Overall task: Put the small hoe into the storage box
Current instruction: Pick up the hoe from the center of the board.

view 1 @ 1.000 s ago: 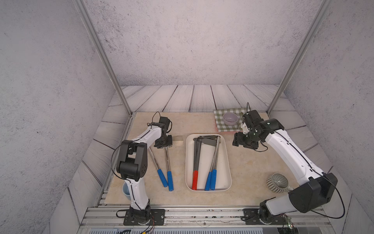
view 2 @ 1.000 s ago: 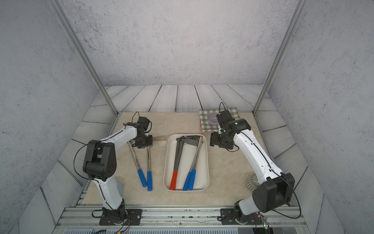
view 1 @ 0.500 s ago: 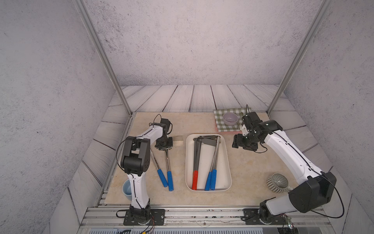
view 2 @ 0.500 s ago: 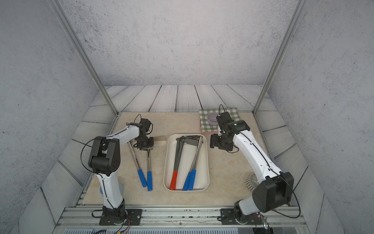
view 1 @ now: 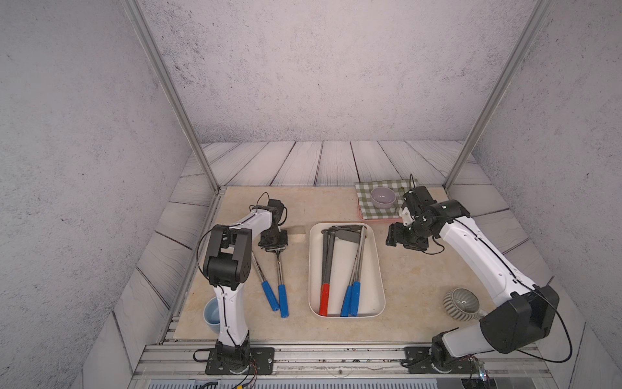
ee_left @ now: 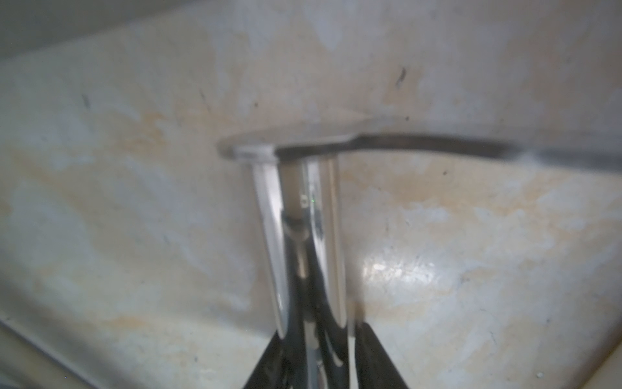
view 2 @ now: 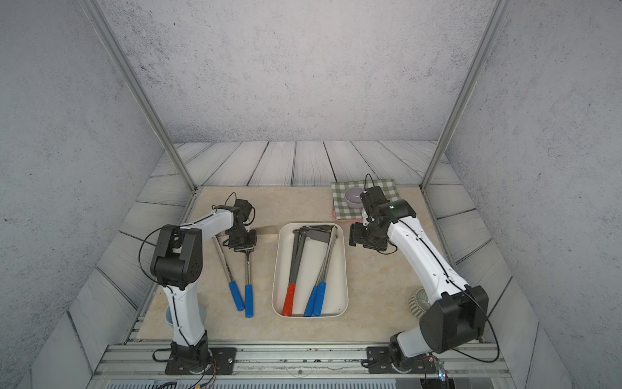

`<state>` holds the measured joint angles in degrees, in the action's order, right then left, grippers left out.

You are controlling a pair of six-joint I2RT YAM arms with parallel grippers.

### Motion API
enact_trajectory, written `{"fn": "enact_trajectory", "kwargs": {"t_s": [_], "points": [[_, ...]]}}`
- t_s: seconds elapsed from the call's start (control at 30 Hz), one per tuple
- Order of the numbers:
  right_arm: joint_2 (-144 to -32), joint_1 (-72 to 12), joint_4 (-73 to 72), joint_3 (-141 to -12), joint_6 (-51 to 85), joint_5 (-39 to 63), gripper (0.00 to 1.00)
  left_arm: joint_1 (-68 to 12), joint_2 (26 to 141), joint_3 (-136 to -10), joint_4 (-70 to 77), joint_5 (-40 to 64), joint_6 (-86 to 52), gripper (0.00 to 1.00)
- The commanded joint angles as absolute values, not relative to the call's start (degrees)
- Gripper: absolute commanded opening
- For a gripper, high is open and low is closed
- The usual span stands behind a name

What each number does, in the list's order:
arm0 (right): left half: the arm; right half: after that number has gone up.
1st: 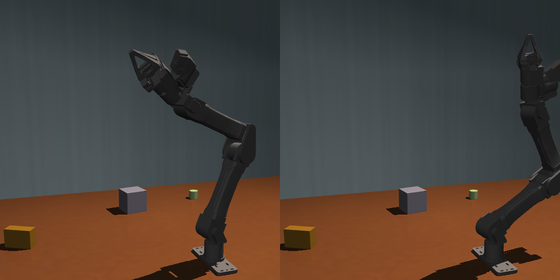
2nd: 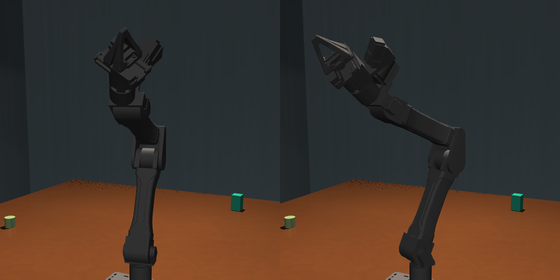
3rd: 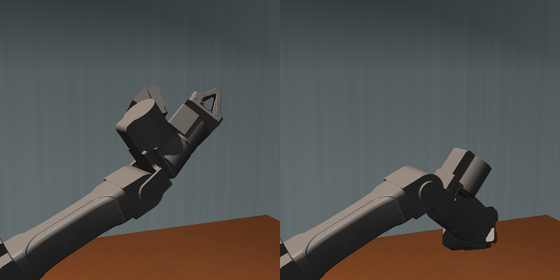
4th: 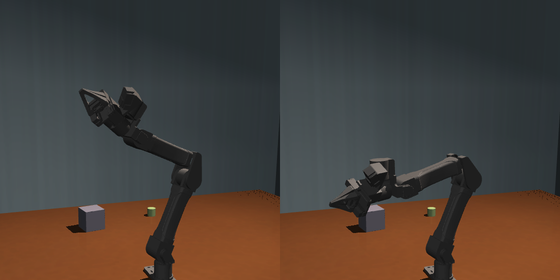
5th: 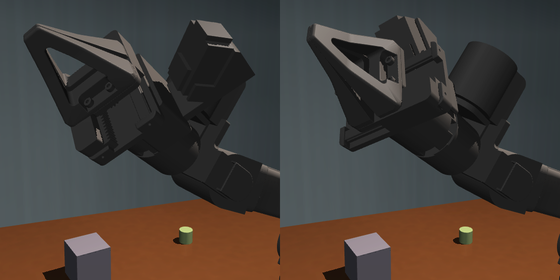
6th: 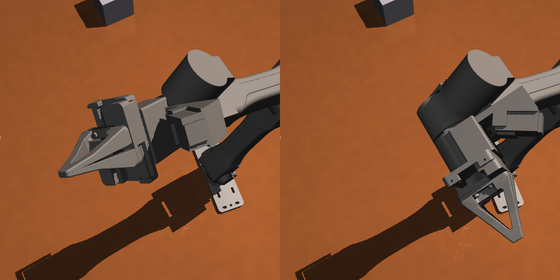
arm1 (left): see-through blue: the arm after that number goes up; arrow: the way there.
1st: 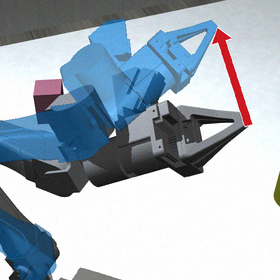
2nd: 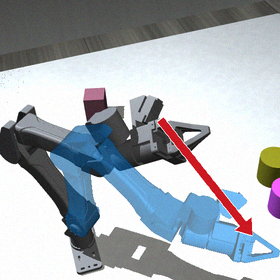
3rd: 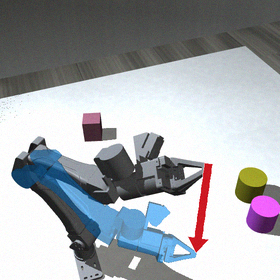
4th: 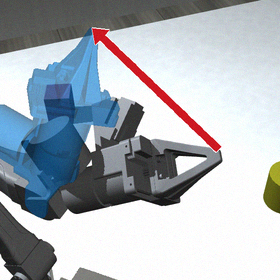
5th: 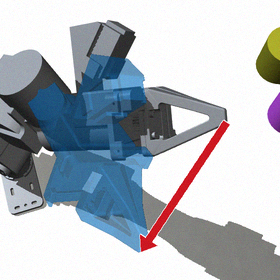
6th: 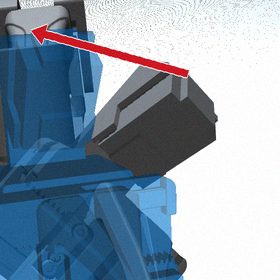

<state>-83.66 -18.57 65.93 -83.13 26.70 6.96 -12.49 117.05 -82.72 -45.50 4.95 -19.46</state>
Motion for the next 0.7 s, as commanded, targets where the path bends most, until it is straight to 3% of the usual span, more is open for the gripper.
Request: {"fn": "enact_trajectory", "kwargs": {"t_s": [0.0, 0.67], "points": [[-83.50, -18.28, 66.18, -82.51, 26.17, 7.38, 0.71, -12.13, 118.43, -82.13, -46.80, 5.60, -18.98, 0.32], [-83.59, -18.28, 65.74, -82.79, 26.45, 8.53, 0.71, -12.12, 114.11, -86.52, -49.73, 6.75, -20.34, 0.14]]}}
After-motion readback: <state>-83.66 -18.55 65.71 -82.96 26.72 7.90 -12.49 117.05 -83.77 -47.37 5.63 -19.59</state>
